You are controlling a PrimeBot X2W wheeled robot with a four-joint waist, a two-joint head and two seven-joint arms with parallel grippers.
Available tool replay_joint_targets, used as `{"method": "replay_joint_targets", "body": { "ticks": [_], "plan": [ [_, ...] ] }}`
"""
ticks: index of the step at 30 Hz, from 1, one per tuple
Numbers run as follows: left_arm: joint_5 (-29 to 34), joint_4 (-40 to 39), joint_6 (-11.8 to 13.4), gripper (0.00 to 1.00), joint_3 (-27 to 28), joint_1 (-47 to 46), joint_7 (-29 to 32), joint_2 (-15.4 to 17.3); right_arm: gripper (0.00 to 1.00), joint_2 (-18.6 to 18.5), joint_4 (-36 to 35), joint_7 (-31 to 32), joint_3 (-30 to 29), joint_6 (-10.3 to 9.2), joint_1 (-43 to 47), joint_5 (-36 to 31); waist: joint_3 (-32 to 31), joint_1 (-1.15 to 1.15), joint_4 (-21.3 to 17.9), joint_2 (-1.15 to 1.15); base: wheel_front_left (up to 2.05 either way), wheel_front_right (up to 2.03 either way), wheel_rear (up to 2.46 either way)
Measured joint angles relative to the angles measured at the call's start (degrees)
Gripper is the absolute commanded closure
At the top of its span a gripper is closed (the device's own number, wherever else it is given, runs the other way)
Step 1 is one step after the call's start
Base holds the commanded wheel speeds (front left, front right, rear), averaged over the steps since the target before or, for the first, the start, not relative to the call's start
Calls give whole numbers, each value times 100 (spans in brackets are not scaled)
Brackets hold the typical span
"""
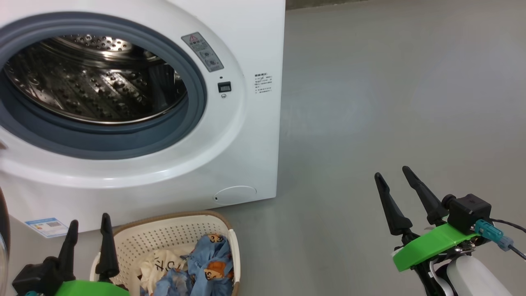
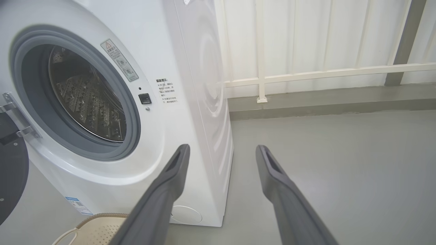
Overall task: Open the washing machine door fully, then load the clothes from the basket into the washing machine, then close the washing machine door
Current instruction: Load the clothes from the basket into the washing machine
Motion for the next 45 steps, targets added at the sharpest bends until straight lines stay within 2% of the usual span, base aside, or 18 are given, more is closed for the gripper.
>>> {"method": "replay_joint_targets", "body": {
  "ticks": [14,25,34,45],
  "plan": [
    [1,378,-7,0,-207,-364,234,149,0,189,-113,0,-40,0,-102,-68,577,0,-68,0,0,0,0],
    [-52,1111,-69,0,-405,-898,300,265,0,379,-183,0,-70,0,-393,-209,1173,1,-160,0,0,0,0],
    [-303,2114,-187,0,-995,-1478,469,313,0,480,-250,-1,-69,0,-708,-289,1699,1,-261,0,0,0,0],
    [-816,2971,-193,0,-1897,-2187,397,661,0,588,-269,-1,-32,0,-976,-372,2410,1,-424,0,0,0,0]
  ]
}}
